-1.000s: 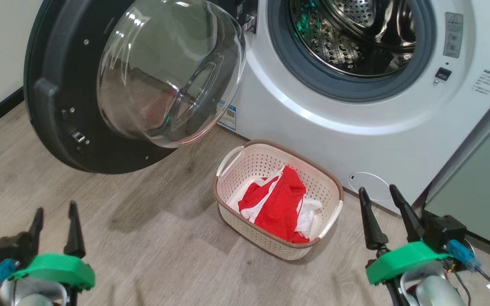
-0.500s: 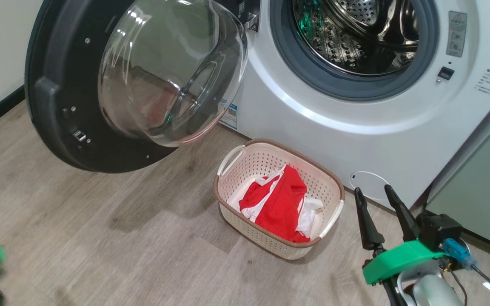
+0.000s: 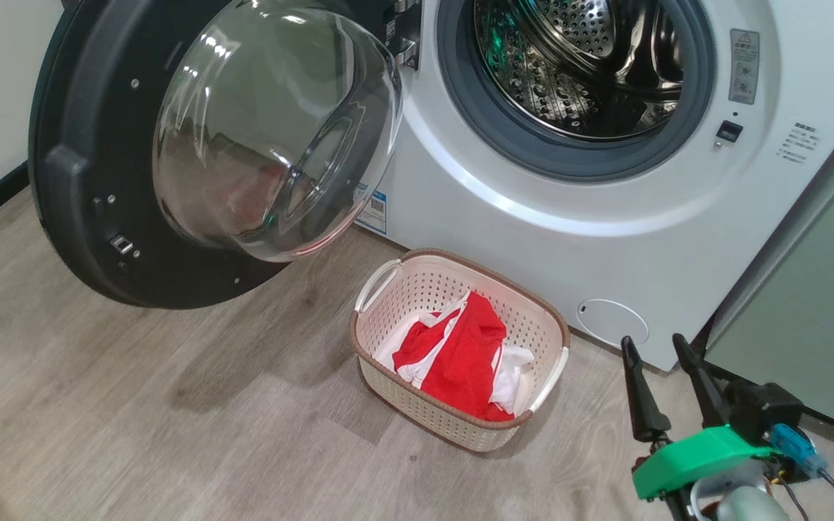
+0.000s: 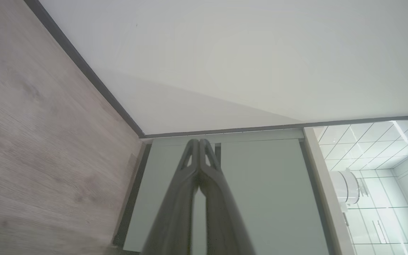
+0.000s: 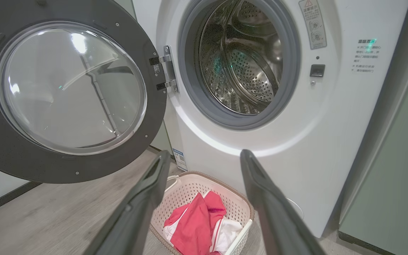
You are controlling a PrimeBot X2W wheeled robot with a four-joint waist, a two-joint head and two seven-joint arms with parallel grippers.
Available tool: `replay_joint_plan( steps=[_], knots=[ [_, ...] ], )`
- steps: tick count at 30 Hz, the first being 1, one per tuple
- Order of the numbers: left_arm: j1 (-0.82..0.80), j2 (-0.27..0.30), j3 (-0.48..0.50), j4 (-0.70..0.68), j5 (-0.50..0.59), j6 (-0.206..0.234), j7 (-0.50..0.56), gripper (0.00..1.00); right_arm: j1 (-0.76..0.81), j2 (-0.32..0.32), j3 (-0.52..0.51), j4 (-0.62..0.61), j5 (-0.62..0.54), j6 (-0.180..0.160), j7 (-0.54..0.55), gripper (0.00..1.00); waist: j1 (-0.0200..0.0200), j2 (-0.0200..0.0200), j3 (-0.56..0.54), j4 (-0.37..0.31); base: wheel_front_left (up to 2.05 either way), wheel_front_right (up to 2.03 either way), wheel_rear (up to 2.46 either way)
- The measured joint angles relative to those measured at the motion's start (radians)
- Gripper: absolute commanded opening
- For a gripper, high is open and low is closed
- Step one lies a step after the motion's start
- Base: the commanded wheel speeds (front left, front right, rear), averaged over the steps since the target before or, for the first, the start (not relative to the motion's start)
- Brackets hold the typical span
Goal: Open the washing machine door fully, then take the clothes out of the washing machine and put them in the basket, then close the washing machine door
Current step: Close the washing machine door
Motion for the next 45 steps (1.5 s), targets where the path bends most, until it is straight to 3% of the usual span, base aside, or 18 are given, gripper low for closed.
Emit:
replay_joint_plan(
  steps=[2, 6, 14, 27, 33, 38, 45],
  knots=[
    [-0.101, 0.033, 0.002, 0.081, -0.02, 0.04, 0.048, 0.0, 0.004, 0.0, -0.012, -0.004, -0.002, 0.0, 0.0, 1.0, 0.0, 0.0, -0.004, -0.004, 0.0, 0.0, 0.0],
    [-0.197, 0.039, -0.044, 0.144, -0.023, 0.065, 0.148, 0.0, 0.024, 0.0, -0.027, -0.012, -0.005, 0.0, 0.0, 1.0, 0.0, 0.0, -0.005, -0.009, 0.0, 0.0, 0.0],
    [-0.238, 0.026, -0.149, 0.205, -0.007, 0.067, 0.343, 0.0, 0.028, 0.0, -0.014, -0.012, -0.03, 0.0, 0.0, 1.0, 0.0, 0.0, 0.027, -0.058, 0.0, 0.0, 0.0],
    [-0.213, 0.022, -0.167, 0.217, 0.002, 0.049, 0.359, 0.0, 0.009, 0.0, -0.024, -0.009, -0.063, 0.0, 0.0, 1.0, 0.0, 0.0, 0.093, -0.188, 0.0, 0.0, 0.0],
    [-0.213, 0.018, -0.174, 0.202, 0.002, 0.036, 0.388, 0.0, 0.007, 0.0, -0.03, -0.009, -0.064, 0.0, 0.0, 1.0, 0.0, 0.0, 0.115, -0.21, 0.0, 0.0, 0.0],
    [-0.213, -0.013, -0.188, 0.181, -0.007, 0.013, 0.458, 0.0, 0.004, 0.0, -0.034, -0.009, -0.064, 0.0, 0.0, 1.0, 0.0, 0.0, 0.111, -0.203, 0.0, 0.0, 0.0],
    [-0.175, -0.114, -0.233, 0.095, -0.026, -0.004, 0.552, 0.0, 0.012, 0.0, -0.043, -0.012, -0.051, 0.0, 0.0, 1.0, 0.0, 0.0, 0.075, -0.176, 0.0, 0.0, 0.0]
  ],
)
